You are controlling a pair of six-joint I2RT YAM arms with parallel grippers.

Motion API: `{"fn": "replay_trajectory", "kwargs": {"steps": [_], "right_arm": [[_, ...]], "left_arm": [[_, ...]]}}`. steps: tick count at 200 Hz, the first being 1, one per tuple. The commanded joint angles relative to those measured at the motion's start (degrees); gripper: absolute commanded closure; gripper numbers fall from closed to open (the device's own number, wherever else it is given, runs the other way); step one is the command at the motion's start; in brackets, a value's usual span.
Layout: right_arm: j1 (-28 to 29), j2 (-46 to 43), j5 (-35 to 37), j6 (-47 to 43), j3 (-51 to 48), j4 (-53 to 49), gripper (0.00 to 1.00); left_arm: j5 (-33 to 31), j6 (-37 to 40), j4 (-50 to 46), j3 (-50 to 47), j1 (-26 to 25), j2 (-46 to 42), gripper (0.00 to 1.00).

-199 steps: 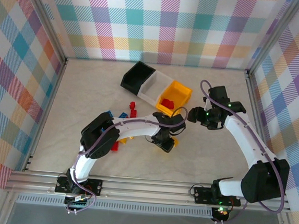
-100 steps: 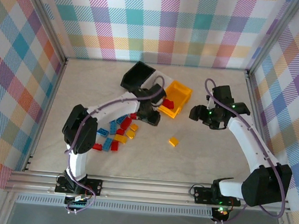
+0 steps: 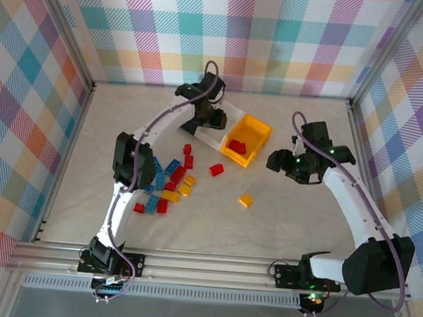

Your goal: Sort the legos into containers by color

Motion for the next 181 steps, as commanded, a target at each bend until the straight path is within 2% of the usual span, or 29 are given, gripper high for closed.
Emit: {"fn": "replay_trajectory", "kwargs": {"steps": [1, 63, 82, 87, 98, 181], "right_arm": [[-0.31, -1.40, -0.96, 0.71, 1.04, -3.44, 0.32], [-0.31, -0.91, -1.86, 1.03, 0.84, -5.14, 0.32], [-0.31, -0.11, -2.09, 0.86, 1.34, -4.94, 0.32], [-0.34, 0.13, -2.13, 0.77, 1.46, -4.93, 0.32], [-0.31, 0.63, -2.24, 0.59, 1.78, -4.65, 0.32], [-0.31, 1.84, -3.54, -0.28, 1.95, -3.45, 0.32]], "left_arm": [[1.65, 0.29, -2.09, 5.41, 0.10, 5.01, 0.58], [3.52, -2.14, 0.74, 12.24, 0.41, 12.56, 0.55], [3.76, -2.37, 0.69, 12.26, 0.41, 13.37, 0.47], [3.91, -2.44, 0.69, 12.26, 0.41, 13.49, 0.43], [3.99, -2.48, 0.77, 12.22, 0.41, 13.57, 0.42], [3.81, -2.74, 0.30, 12.11, 0.10, 11.05, 0.39]]}}
